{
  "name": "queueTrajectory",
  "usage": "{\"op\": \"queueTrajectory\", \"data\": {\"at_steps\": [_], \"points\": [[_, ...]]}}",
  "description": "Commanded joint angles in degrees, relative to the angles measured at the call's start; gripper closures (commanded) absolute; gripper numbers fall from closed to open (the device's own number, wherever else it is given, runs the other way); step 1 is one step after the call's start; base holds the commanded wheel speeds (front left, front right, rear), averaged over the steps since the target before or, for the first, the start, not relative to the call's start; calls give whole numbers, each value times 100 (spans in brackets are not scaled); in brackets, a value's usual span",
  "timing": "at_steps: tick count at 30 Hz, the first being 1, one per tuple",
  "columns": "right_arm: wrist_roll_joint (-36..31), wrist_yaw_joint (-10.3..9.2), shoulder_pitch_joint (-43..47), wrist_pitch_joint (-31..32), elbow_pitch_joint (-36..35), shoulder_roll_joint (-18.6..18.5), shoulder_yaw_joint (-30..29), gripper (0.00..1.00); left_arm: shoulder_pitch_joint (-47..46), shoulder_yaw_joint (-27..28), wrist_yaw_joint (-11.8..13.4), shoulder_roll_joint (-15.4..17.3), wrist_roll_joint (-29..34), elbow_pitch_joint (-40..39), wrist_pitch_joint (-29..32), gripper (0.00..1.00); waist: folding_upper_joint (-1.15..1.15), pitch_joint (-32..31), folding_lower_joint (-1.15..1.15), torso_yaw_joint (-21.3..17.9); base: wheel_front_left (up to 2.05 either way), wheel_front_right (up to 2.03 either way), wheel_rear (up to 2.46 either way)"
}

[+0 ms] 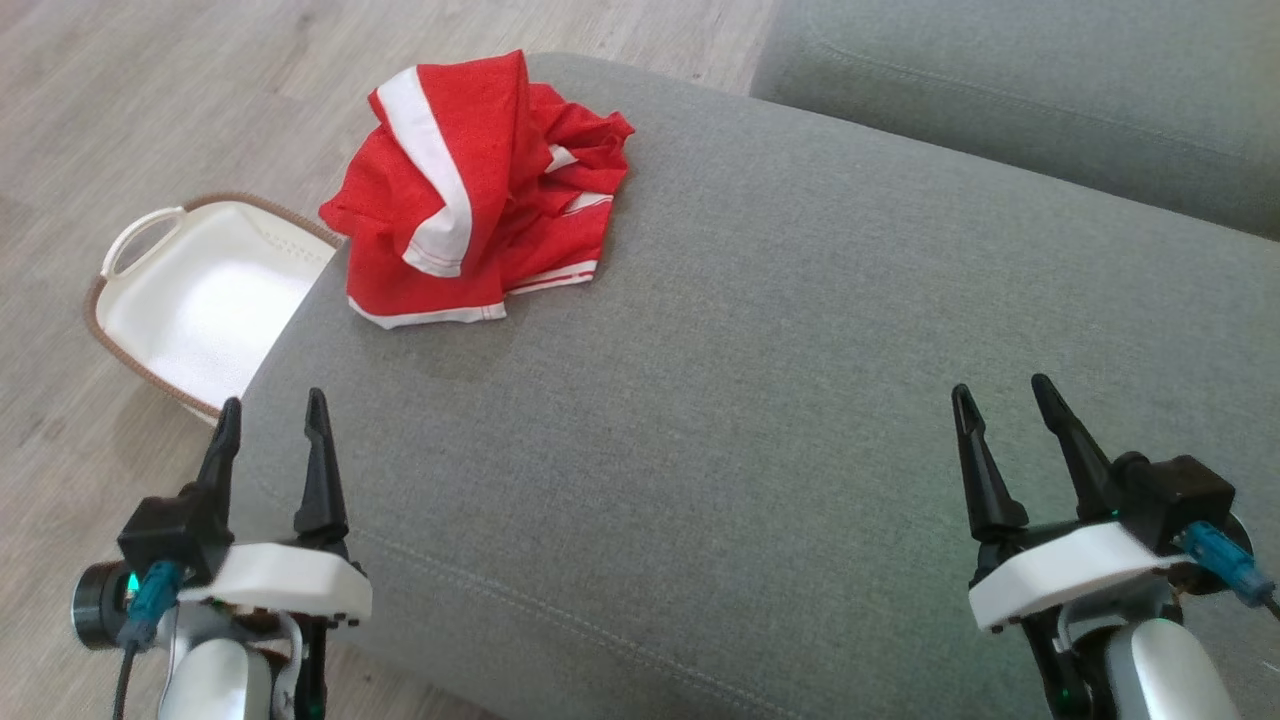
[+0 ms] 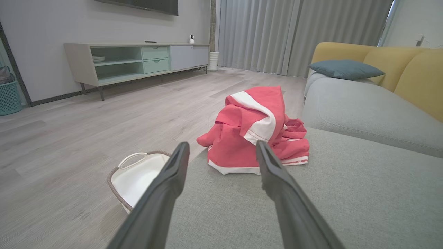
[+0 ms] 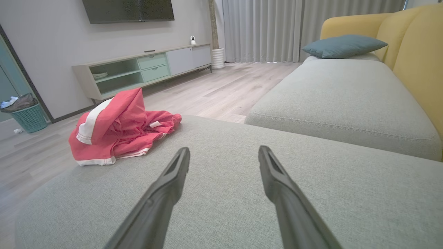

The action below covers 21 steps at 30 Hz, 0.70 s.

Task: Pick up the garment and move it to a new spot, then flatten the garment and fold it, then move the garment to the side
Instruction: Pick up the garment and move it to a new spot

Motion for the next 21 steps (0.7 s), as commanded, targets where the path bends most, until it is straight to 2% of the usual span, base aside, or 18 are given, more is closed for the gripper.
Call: {"op": "queueTrajectory", "data": {"at_steps": [1, 11, 21], "points": [[-55, 44, -206, -1, -238, 4, 138, 0, -218, 226, -16, 69, -14, -198, -70, 0, 0, 21, 0, 27, 0, 0, 0], [-100, 44, -341, 134, -473, -70, 169, 0, -396, 265, -28, 16, -50, -255, -70, 0, 0, 413, 0, -99, 0, 0, 0], [-155, 44, -859, 553, -1061, -521, 220, 0, -1723, 238, -106, 6, 4, 16, -70, 0, 0, 1636, 0, -605, 0, 0, 0]]}}
